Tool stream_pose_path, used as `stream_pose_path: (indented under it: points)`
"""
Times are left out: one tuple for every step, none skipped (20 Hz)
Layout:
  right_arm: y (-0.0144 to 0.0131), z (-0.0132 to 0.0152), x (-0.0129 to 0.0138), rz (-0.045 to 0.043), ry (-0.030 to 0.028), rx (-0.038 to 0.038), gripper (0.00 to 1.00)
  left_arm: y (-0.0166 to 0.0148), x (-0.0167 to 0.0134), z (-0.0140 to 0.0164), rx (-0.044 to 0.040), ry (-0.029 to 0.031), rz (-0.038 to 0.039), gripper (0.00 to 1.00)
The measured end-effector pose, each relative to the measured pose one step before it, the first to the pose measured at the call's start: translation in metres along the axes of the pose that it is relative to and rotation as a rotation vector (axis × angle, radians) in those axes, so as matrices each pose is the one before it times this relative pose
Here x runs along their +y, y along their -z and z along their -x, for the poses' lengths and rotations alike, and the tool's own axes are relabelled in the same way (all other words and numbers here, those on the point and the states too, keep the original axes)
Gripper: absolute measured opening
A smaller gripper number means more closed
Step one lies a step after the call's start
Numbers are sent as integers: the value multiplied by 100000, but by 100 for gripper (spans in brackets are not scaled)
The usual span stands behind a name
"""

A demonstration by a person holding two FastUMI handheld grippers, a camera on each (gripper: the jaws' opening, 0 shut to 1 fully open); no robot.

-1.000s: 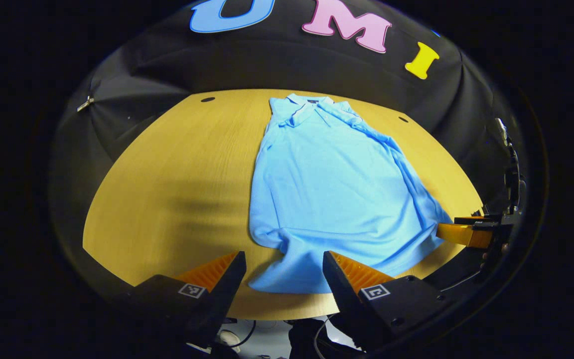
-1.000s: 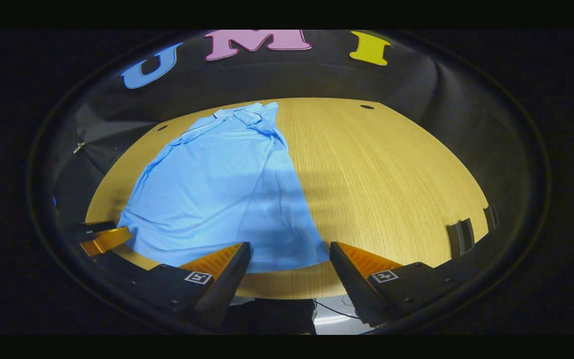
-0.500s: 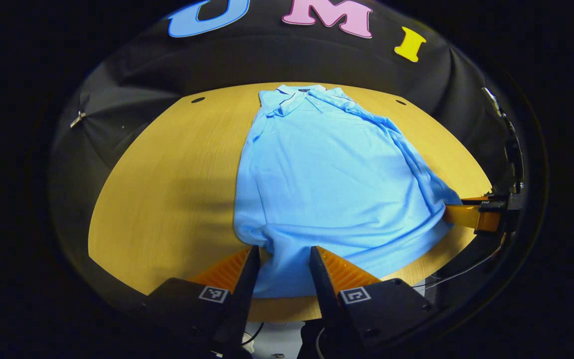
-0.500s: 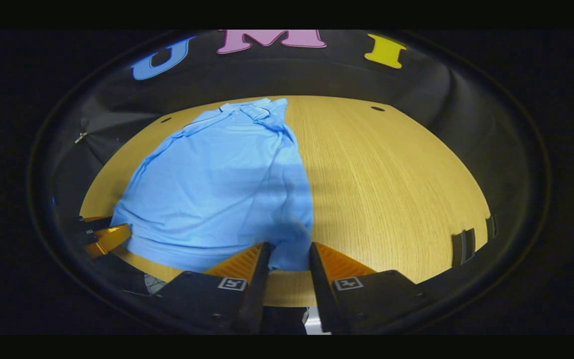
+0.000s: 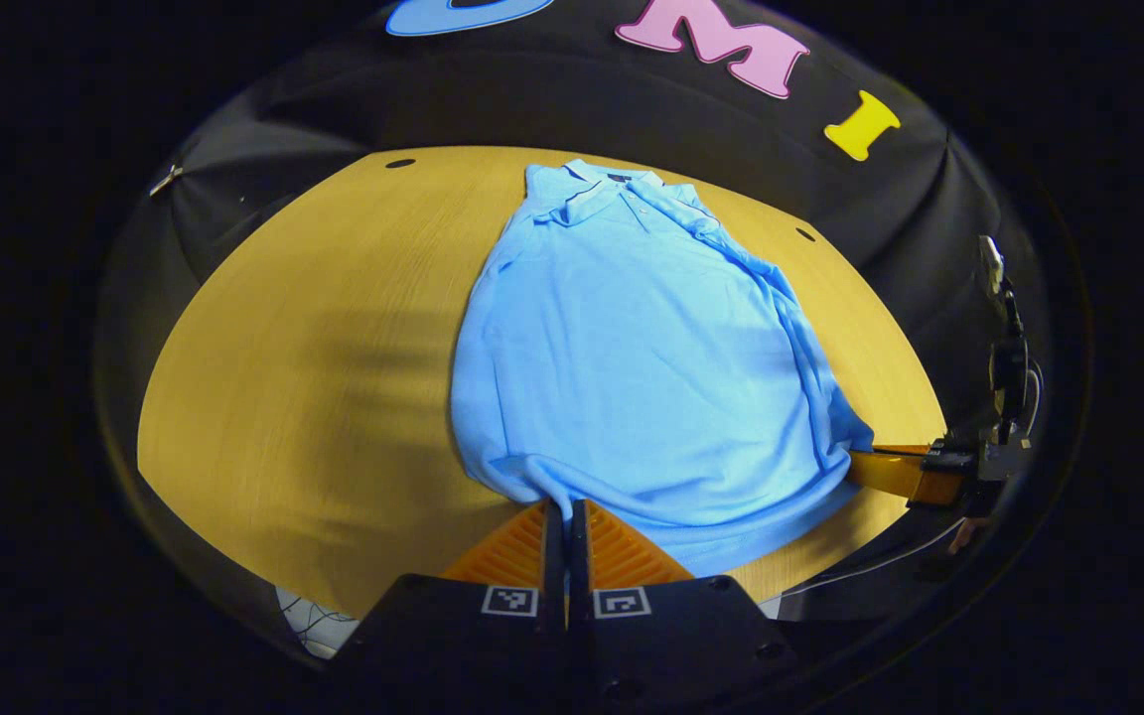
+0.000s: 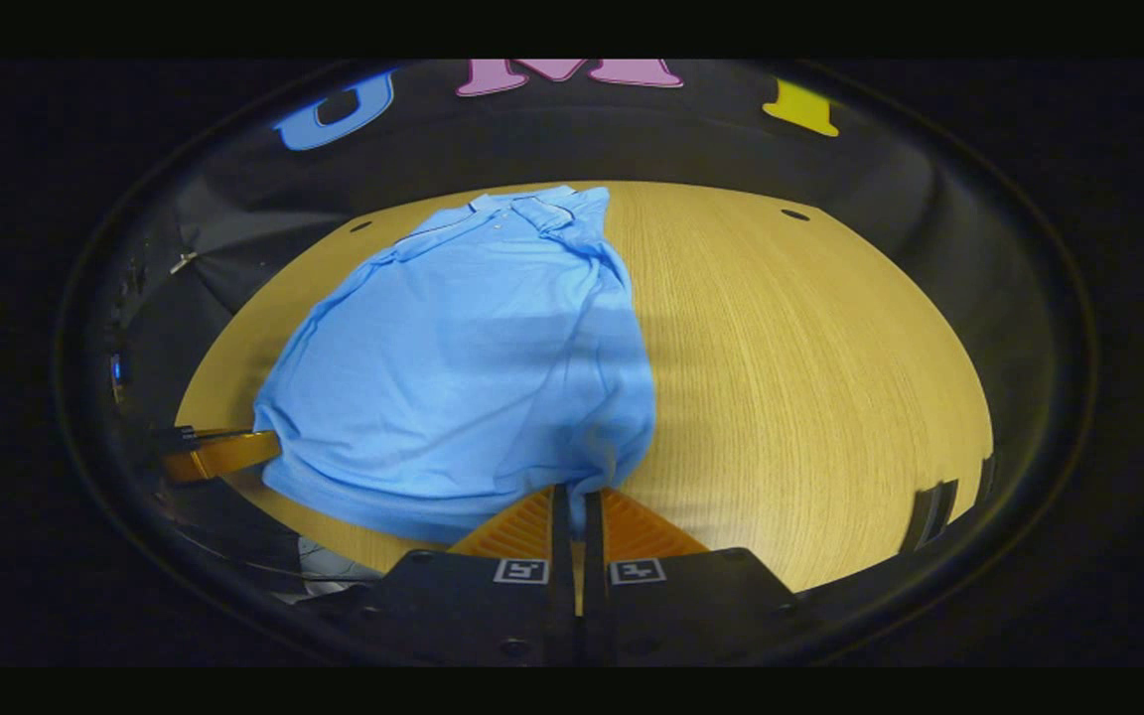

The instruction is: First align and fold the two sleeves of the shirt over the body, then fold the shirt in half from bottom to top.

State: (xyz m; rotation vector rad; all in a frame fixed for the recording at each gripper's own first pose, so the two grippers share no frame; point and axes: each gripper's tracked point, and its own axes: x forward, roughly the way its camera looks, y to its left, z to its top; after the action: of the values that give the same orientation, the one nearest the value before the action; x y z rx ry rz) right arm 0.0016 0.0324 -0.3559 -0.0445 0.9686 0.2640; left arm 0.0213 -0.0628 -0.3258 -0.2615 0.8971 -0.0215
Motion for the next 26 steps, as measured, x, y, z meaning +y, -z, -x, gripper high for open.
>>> stream_pose_path:
  points:
    - [-826,295,59,756,-596,-1645,13,-555,-200,426,-643,-1,318,6]
    - [-833,279,-51,1100,-468,-1243,7,-779,-207,104,-1084,63,493,6]
    - [-872,139,57,597,-675,-960,13,-1030,-317,343,-1269,407,815,6]
    - [-1013,100,166,27,-1001,-1082,13,-951,-274,372,-1178,760,776,6]
    - [-1316,17,103,56,-601,-1550,7,-1166,-246,240,-1080,348,559,6]
    - [-1396,-163,143,569,-702,-1777,7,-1279,-234,-63,-1093,763,407,6]
    - [-1471,-206,93,701,-589,-2027,7,-1281,-164,-70,-689,24,380,6]
    - [-1668,-115,101,-46,-773,-2045,7,-1319,-90,-308,-675,169,506,6]
    - [-1410,-546,145,151,-614,-1820,10,-1564,-278,-239,-1557,605,1130,6]
    - [-1509,-513,45,445,-673,-1722,7,-1371,-214,-234,-1298,649,1083,6]
    - [-1461,-419,-65,212,-213,-2051,7,-1177,-96,-544,-769,-64,1192,6]
    - [-1241,-553,4,-17,-618,-1283,7,-1071,-150,-602,-524,289,1273,6]
    - [-1337,-540,-32,-290,-440,-1677,7,-1127,-189,-442,-799,77,1063,6]
    - [-1339,-581,-158,-97,-189,-1907,7,-1103,-116,-466,-784,208,-48,6]
    - [-1477,-585,-111,-88,-220,-1721,12,-1278,-210,-444,-901,216,-510,6]
    - [-1525,-658,-188,-317,-217,-1936,7,-1616,-292,-601,-1114,681,-275,6]
    - [-1665,-813,-175,-706,-151,-2115,7,-1468,-246,-516,-1191,885,-105,6]
    - [-1693,-932,-208,-634,-38,-2321,7,-1644,-11,-644,-1548,569,-303,6]
    - [-1648,-1108,-183,-198,75,-2248,7,-1836,30,-819,-1649,432,-710,6]
    - [-1634,-1158,-219,28,117,-2321,12,-1693,195,-1010,-1273,0,-1156,6]
    - [-1685,-1084,-164,31,160,-2376,7,-1813,124,-1198,-1199,394,-1101,6]
    - [-1580,-1240,-211,142,166,-2240,7,-1766,90,-1168,-1668,331,-959,6]
    - [-1444,-1936,-60,389,256,-2197,7,-2069,211,-1415,-1953,409,-1185,6]
    - [-1418,-1496,-201,633,625,-2186,7,-1154,302,-1504,-370,-93,-1318,6]
    - [-1403,-1444,-261,249,323,-1559,7,-1586,498,-1714,-1308,125,-1649,6]
    - [-1080,-1481,-216,-4,398,-1433,7,-1258,380,-1607,-572,43,-879,6]
